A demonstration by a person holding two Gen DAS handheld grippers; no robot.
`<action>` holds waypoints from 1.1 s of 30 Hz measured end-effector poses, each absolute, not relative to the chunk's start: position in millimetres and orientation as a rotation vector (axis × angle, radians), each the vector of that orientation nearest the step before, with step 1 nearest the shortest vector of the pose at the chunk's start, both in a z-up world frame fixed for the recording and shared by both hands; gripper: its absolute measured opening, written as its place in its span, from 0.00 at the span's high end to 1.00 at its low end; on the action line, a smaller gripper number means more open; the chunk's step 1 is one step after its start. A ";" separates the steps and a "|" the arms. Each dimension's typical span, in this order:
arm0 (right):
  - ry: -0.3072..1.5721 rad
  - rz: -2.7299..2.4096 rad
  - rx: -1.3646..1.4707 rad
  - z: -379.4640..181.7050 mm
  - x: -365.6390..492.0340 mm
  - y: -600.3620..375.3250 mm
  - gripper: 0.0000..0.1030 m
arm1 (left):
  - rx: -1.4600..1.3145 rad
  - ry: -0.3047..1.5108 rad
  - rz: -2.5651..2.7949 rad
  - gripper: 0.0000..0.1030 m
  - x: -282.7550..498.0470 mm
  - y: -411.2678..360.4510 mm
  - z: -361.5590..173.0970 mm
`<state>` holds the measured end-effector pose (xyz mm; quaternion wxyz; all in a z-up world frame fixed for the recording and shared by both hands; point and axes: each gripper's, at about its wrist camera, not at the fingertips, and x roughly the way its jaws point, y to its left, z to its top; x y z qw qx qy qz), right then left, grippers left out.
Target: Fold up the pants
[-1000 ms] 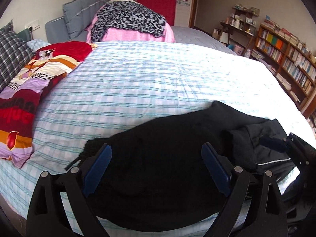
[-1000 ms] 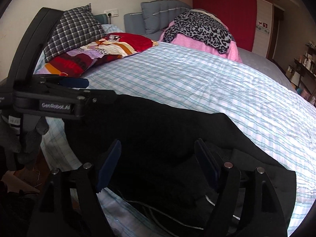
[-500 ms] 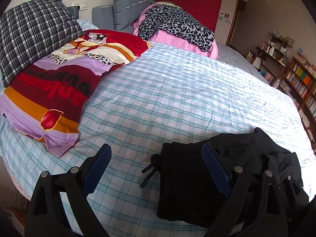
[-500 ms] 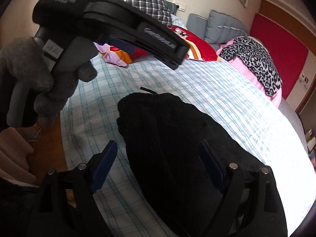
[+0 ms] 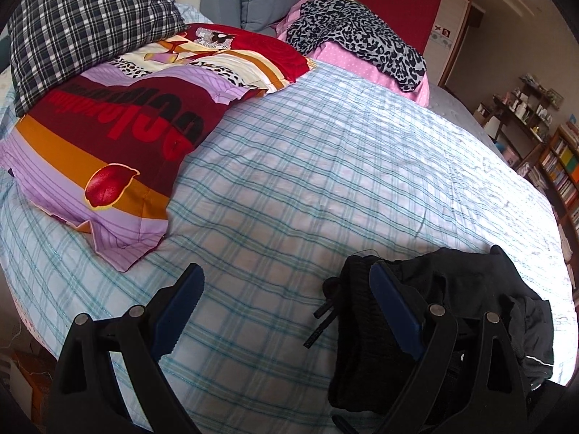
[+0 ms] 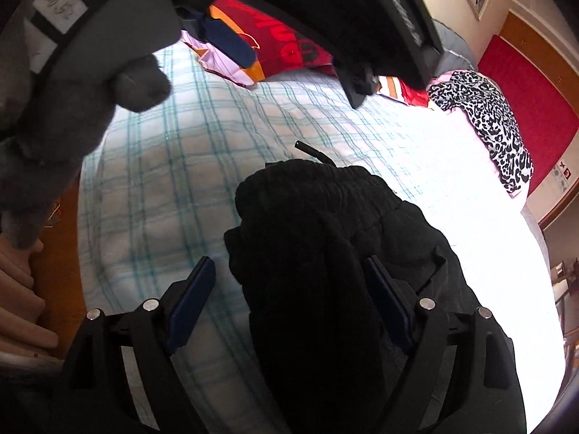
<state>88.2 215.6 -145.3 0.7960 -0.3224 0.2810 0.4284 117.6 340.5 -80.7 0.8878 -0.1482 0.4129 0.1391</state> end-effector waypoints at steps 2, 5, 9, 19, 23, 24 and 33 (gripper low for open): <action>0.630 0.923 -0.665 -142.9 96.2 213.7 0.34 | -0.318 0.862 0.299 0.11 118.0 345.1 -82.6; 0.682 0.961 -0.571 -129.9 109.9 203.2 0.49 | -0.322 0.865 0.306 0.11 119.2 348.1 -83.2; 0.714 0.964 -0.447 -110.5 126.2 187.6 0.65 | -0.307 0.864 0.299 0.11 120.6 344.1 -82.2; 0.735 0.908 -0.202 -72.0 164.9 142.2 0.72 | -0.283 0.880 0.268 0.11 125.9 327.4 -84.3; 0.740 0.860 -0.090 -55.3 173.6 107.7 0.73 | -0.264 0.883 0.236 0.11 128.9 313.8 -83.5; 0.738 0.845 -0.065 -51.3 173.4 98.2 0.73 | -0.258 0.884 0.226 0.11 129.9 309.6 -83.3; 0.711 0.662 0.156 -23.0 200.7 -8.1 0.74 | -0.176 0.912 0.074 0.11 141.4 243.9 -88.8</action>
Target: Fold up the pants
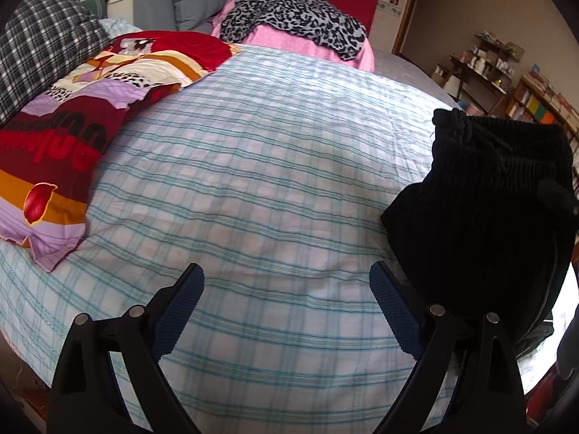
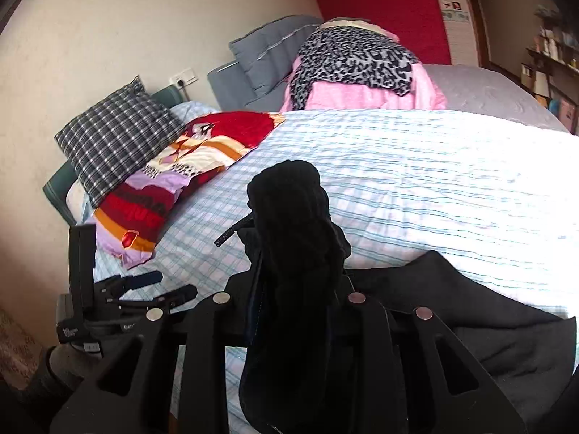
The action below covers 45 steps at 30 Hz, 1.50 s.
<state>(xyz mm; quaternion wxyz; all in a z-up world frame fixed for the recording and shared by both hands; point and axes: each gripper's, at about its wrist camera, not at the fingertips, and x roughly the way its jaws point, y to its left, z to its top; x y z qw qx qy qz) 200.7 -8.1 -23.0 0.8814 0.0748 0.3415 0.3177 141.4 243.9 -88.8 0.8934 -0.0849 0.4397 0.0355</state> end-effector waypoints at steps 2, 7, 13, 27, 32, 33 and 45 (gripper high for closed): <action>0.704 0.611 0.205 -20.2 204.0 -36.8 0.74 | -0.148 0.919 0.032 0.11 144.4 224.0 -90.4; 0.681 0.480 0.315 -21.5 199.6 -108.7 0.74 | -0.077 0.936 -0.086 0.11 156.0 166.8 -94.3; 0.659 0.332 0.439 -34.5 180.1 -189.9 0.75 | -0.002 0.930 -0.254 0.11 162.6 89.8 -92.5; 0.743 0.143 0.745 -120.1 125.5 -322.8 0.69 | 0.234 0.953 -0.476 0.11 148.6 -31.0 -121.8; 0.783 0.053 0.749 -139.6 114.1 -338.3 0.37 | 0.275 0.986 -0.440 0.10 153.8 -30.3 -136.3; 0.779 0.017 0.740 -138.9 111.7 -342.9 0.36 | 0.274 0.991 -0.434 0.10 155.4 -28.0 -138.1; 0.852 0.116 0.631 -128.2 146.3 -354.2 0.20 | 0.211 0.953 -0.465 0.08 147.5 -26.1 -114.4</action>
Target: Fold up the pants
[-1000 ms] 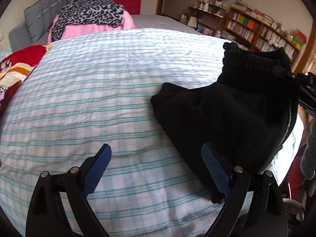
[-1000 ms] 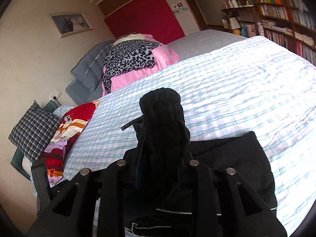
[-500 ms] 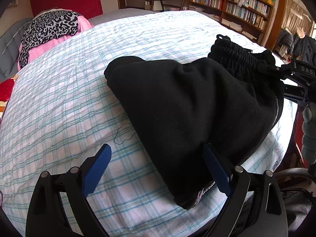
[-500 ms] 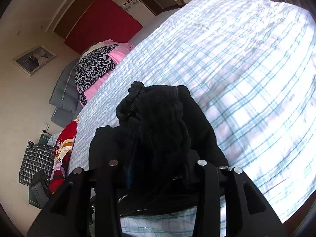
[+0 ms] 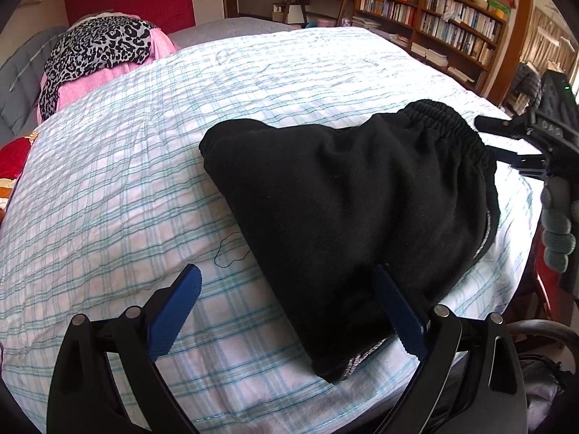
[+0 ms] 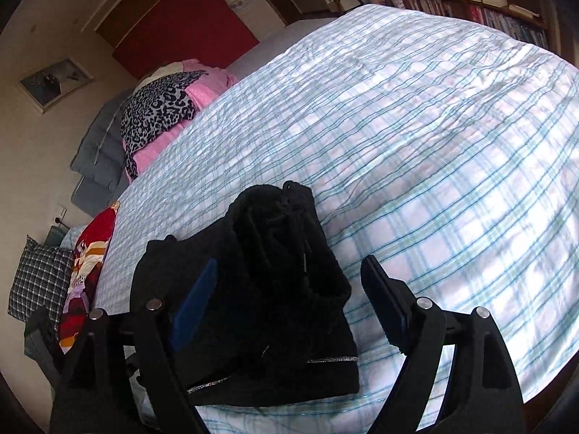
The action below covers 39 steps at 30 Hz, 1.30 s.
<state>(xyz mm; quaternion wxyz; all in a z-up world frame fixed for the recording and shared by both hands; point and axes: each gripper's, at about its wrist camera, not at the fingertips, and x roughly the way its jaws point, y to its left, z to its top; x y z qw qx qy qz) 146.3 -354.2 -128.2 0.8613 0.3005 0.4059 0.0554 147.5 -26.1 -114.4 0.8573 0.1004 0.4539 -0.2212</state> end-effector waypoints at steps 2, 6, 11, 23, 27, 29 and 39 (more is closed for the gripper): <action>0.897 0.135 0.593 -135.1 155.4 -344.3 0.20 | 0.220 0.946 -0.500 0.08 141.5 -34.1 -110.8; 0.894 0.091 0.478 -134.0 153.4 -332.8 0.66 | 0.324 0.963 -0.531 0.08 133.0 -54.6 -126.1; 0.856 0.040 0.484 -116.0 133.0 -344.0 0.90 | 0.340 1.027 -0.520 0.07 136.9 -56.8 -151.7; 0.818 -0.025 0.324 -117.1 123.9 -337.0 0.78 | 0.324 0.997 -0.567 0.07 128.3 -52.3 -138.9; 0.754 0.066 0.284 -87.7 111.0 -323.6 0.57 | 0.317 0.942 -0.578 0.07 129.2 -56.8 -119.7; 0.774 0.122 0.276 -86.1 108.6 -315.4 0.52 | 0.310 0.935 -0.586 0.07 132.4 -60.2 -114.2; 0.996 0.064 0.363 -142.4 118.2 -331.4 0.54 | 0.354 0.938 -0.569 0.06 140.5 -87.3 -126.0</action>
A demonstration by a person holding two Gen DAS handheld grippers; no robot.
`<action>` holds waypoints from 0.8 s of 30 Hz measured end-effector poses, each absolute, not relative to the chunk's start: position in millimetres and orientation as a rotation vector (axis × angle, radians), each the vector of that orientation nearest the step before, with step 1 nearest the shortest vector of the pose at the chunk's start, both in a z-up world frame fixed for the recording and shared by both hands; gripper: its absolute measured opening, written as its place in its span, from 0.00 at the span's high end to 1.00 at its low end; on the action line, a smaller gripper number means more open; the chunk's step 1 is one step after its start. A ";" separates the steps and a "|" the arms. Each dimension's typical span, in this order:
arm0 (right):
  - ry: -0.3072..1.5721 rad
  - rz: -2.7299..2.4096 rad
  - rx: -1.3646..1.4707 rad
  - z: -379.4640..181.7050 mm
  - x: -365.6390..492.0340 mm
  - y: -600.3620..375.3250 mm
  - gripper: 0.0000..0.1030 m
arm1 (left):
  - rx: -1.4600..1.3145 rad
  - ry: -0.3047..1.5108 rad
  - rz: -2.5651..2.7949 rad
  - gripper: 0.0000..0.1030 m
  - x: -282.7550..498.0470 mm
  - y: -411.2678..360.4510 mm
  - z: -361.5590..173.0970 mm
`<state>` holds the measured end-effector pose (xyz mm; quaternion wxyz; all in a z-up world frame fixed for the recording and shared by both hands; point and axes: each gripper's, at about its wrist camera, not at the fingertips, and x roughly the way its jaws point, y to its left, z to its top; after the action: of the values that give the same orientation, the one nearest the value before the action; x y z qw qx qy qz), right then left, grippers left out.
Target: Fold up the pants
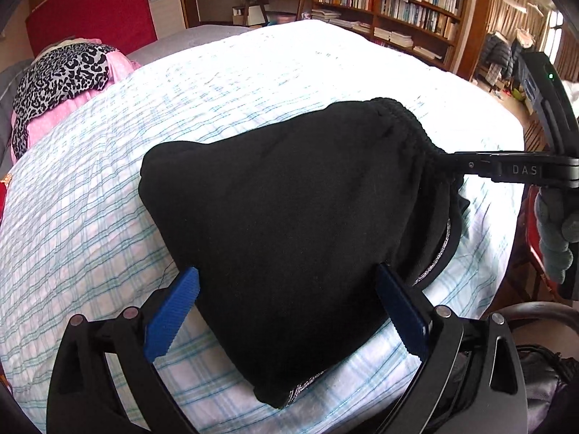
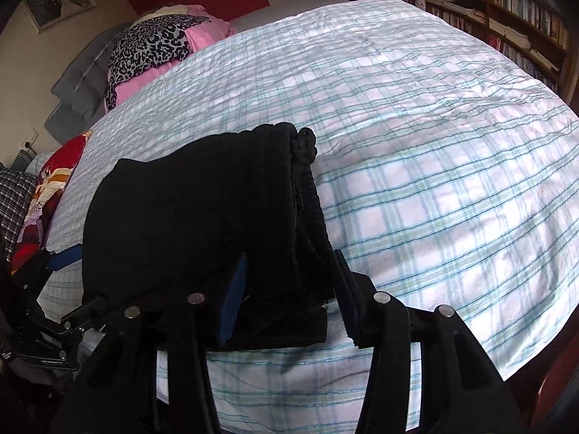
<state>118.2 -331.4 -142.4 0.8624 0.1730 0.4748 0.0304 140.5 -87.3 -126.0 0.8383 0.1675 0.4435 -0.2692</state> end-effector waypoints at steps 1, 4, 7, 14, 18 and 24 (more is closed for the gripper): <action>1.011 0.061 0.371 -148.3 118.1 -333.0 0.54 | 0.390 0.934 -0.567 0.05 138.6 -92.1 -131.7; 1.018 0.046 0.349 -157.0 112.2 -330.5 0.54 | 0.496 0.907 -0.555 0.05 129.9 -101.7 -149.4; 1.014 0.030 0.326 -156.8 107.1 -327.5 0.54 | 0.482 0.915 -0.571 0.05 127.9 -96.1 -155.6; 0.981 0.009 0.258 -148.8 104.1 -320.0 0.53 | 0.274 1.020 -0.608 0.05 148.2 -70.6 -155.6; 0.914 0.014 0.196 -122.5 100.7 -315.2 0.53 | 0.237 0.978 -0.621 0.05 147.2 -58.9 -135.8; 0.792 0.037 0.136 -82.0 118.7 -303.3 0.51 | 0.224 0.891 -0.586 0.05 163.8 -46.7 -103.6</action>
<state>118.7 -303.3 -82.0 0.9201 0.0663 0.3856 0.0180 163.8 -46.7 -103.6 0.8552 0.1064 0.4239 -0.2787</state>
